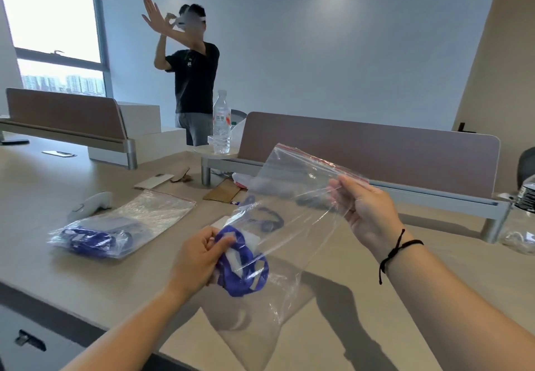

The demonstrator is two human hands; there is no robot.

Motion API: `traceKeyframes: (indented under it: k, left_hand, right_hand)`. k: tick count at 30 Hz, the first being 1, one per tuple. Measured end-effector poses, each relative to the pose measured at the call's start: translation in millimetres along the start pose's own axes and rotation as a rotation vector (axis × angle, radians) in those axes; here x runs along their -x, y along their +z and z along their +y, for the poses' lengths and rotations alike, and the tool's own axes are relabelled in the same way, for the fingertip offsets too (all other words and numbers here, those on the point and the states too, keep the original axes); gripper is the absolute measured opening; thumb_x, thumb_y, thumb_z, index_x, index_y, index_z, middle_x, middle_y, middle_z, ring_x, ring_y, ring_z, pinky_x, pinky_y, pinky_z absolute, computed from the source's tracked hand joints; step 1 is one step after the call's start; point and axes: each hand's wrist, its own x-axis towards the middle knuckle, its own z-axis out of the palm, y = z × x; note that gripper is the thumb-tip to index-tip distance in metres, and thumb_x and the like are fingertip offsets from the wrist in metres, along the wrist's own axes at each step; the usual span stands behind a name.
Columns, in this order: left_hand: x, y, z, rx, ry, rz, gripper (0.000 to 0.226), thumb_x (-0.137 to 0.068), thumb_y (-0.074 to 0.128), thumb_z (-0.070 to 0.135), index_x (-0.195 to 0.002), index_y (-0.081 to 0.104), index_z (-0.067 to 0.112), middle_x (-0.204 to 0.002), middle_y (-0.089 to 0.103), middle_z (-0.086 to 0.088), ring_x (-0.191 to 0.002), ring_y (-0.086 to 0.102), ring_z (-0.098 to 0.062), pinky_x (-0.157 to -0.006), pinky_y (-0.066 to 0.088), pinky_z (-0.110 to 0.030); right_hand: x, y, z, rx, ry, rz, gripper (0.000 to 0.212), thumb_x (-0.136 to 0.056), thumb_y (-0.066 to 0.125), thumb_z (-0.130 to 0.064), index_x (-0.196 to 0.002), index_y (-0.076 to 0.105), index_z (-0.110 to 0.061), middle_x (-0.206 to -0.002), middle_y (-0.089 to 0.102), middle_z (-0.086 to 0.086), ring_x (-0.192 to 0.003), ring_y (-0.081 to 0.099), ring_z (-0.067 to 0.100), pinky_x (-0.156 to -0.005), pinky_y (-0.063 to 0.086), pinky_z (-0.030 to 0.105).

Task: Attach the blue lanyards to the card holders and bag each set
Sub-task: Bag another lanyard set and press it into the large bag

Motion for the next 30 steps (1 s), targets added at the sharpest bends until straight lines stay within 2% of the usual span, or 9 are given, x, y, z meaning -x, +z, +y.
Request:
traceKeyframes:
  k: [3,6,8,9,12,17,23,26,30]
  left_hand:
    - [-0.5,-15.0,-4.3,0.094,-0.082,-0.140,0.018,-0.080,0.081,0.014,-0.090,0.069,0.004,-0.066,0.072,-0.015,-0.043,0.058,-0.018,-0.042,0.048,-0.024]
    - [-4.8,-31.4,-16.0,0.132,-0.178,-0.242,0.017,-0.082,0.079,0.007,-0.095,0.070,0.000,-0.082,0.075,-0.018,-0.070,0.073,-0.030,-0.067,0.061,-0.030]
    - [-7.4,-45.6,-28.5,0.212,-0.255,-0.283,0.010,-0.084,0.075,0.002,-0.093,0.072,0.001,-0.087,0.076,-0.017,-0.078,0.073,-0.029,-0.081,0.062,-0.037]
    - [-8.7,-54.4,-35.1,0.276,-0.305,-0.269,0.006,-0.084,0.074,-0.001,-0.088,0.073,0.002,-0.087,0.076,-0.017,-0.077,0.073,-0.025,-0.082,0.062,-0.037]
    - [-14.8,-82.3,-51.3,0.423,-0.425,-0.164,0.018,-0.083,0.070,-0.007,-0.079,0.079,0.007,-0.088,0.076,-0.019,-0.074,0.073,-0.022,-0.074,0.064,-0.031]
    - [-27.4,-133.7,-69.2,0.463,-0.480,-0.035,0.018,-0.082,0.071,-0.007,-0.099,0.072,-0.003,-0.093,0.076,-0.020,-0.075,0.073,-0.023,-0.071,0.064,-0.031]
    - [-48.1,-203.9,-89.9,0.526,-0.528,0.170,0.016,-0.083,0.069,-0.009,-0.098,0.071,-0.004,-0.092,0.074,-0.024,-0.070,0.071,-0.024,-0.065,0.064,-0.029]
    - [-56.0,-236.1,-100.6,0.523,-0.578,0.235,0.020,-0.083,0.069,-0.005,-0.103,0.070,-0.002,-0.092,0.076,-0.022,-0.075,0.074,-0.027,-0.066,0.064,-0.031]
    - [-65.7,-269.4,-118.4,0.536,-0.639,0.345,0.022,-0.087,0.068,-0.004,-0.109,0.066,0.000,-0.090,0.076,-0.021,-0.073,0.075,-0.026,-0.066,0.064,-0.033]
  right_hand:
    - [-13.5,3.9,16.9,-0.021,0.037,0.001,0.009,-0.094,0.065,-0.007,-0.099,0.071,-0.002,-0.085,0.077,0.012,-0.071,0.074,0.019,-0.067,0.063,0.030]
    - [-26.2,13.5,30.6,-0.038,0.053,0.004,0.008,-0.095,0.064,-0.006,-0.094,0.070,-0.001,-0.079,0.075,0.010,-0.066,0.074,0.018,-0.065,0.063,0.028]
    - [-33.9,19.1,39.0,-0.039,0.065,0.011,0.007,-0.095,0.063,-0.006,-0.094,0.069,-0.001,-0.076,0.075,0.007,-0.063,0.073,0.016,-0.060,0.062,0.026]
    - [-37.8,23.7,44.2,-0.038,0.075,0.009,0.007,-0.095,0.063,-0.006,-0.096,0.069,-0.001,-0.075,0.075,0.007,-0.063,0.073,0.016,-0.059,0.061,0.026]
    - [-50.1,44.1,63.5,-0.009,0.115,-0.010,0.008,-0.095,0.064,-0.007,-0.097,0.070,-0.003,-0.077,0.076,0.006,-0.067,0.074,0.015,-0.060,0.061,0.025]
    - [-67.9,98.8,98.0,0.006,0.182,-0.066,0.009,-0.095,0.064,-0.008,-0.098,0.071,-0.003,-0.077,0.076,0.005,-0.070,0.075,0.015,-0.067,0.063,0.026]
    - [-99.1,177.4,150.6,-0.020,0.319,-0.129,0.014,-0.095,0.064,-0.010,-0.106,0.070,-0.004,-0.088,0.075,0.009,-0.069,0.073,0.015,-0.062,0.062,0.027]
    - [-116.7,216.8,183.3,-0.079,0.390,-0.143,0.011,-0.094,0.067,-0.011,-0.103,0.071,-0.006,-0.079,0.075,0.003,-0.066,0.071,0.012,-0.060,0.060,0.024]
    - [-136.4,264.2,229.5,-0.036,0.438,-0.197,0.018,-0.095,0.065,-0.013,-0.110,0.069,-0.004,-0.095,0.074,0.006,-0.080,0.069,0.017,-0.059,0.060,0.025]
